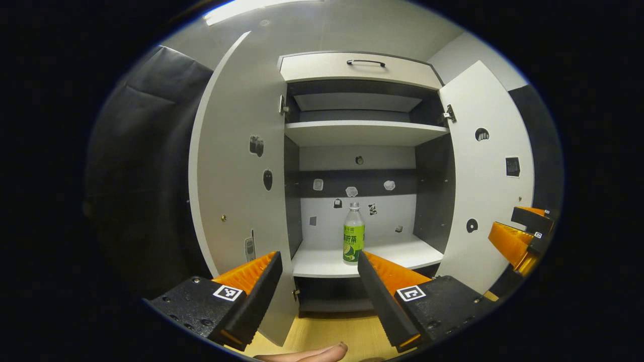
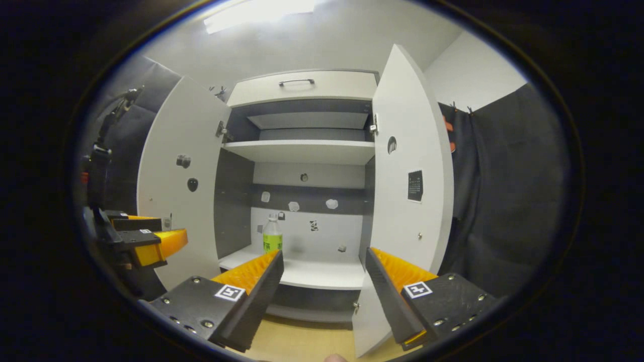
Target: Grasp the bottle in the cabinet with the left hand and place it on the coaster, then close the right door with the right hand and the left door with the left hand.
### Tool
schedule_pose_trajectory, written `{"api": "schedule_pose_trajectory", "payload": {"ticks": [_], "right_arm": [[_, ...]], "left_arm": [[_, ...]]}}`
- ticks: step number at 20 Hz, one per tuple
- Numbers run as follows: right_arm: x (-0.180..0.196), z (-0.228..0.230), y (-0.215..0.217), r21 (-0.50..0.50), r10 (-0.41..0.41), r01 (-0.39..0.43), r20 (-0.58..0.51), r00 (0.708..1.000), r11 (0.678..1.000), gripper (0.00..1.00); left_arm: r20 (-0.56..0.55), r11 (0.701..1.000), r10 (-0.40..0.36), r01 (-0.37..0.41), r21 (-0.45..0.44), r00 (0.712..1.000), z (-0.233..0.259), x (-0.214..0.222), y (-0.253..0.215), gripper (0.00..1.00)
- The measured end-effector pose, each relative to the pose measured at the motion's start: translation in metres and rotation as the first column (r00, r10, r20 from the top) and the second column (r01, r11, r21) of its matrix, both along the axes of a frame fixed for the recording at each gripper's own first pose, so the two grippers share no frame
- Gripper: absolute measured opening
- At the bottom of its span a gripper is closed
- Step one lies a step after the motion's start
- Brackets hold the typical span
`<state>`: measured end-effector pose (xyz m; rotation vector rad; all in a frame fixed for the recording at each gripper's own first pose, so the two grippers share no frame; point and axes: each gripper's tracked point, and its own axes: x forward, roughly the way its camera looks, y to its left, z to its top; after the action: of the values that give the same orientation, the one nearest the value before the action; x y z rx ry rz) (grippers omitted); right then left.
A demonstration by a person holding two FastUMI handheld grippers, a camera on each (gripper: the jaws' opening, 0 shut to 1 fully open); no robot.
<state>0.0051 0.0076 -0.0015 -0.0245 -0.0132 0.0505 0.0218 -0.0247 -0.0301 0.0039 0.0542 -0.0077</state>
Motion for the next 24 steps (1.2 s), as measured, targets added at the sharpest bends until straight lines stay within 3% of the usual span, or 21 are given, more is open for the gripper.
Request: {"api": "schedule_pose_trajectory", "payload": {"ticks": [9,17,24], "right_arm": [[-0.004,0.004,0.001,0.006,0.003,-0.003,0.001,1.000,1.000,0.99],[-0.002,0.010,-0.020,0.009,-0.056,0.056,0.008,0.998,0.998,0.99],[-0.006,0.005,-0.026,-0.021,-0.097,0.096,-0.006,0.995,0.995,0.99]], "left_arm": [[0.000,0.999,-0.036,0.036,-0.024,0.999,-0.014,0.046,-0.017,0.95],[0.054,0.998,-0.058,0.059,-0.020,0.997,-0.017,0.126,-0.041,0.95],[0.008,0.992,-0.114,0.114,-0.050,0.994,-0.055,0.197,-0.069,0.96]]}}
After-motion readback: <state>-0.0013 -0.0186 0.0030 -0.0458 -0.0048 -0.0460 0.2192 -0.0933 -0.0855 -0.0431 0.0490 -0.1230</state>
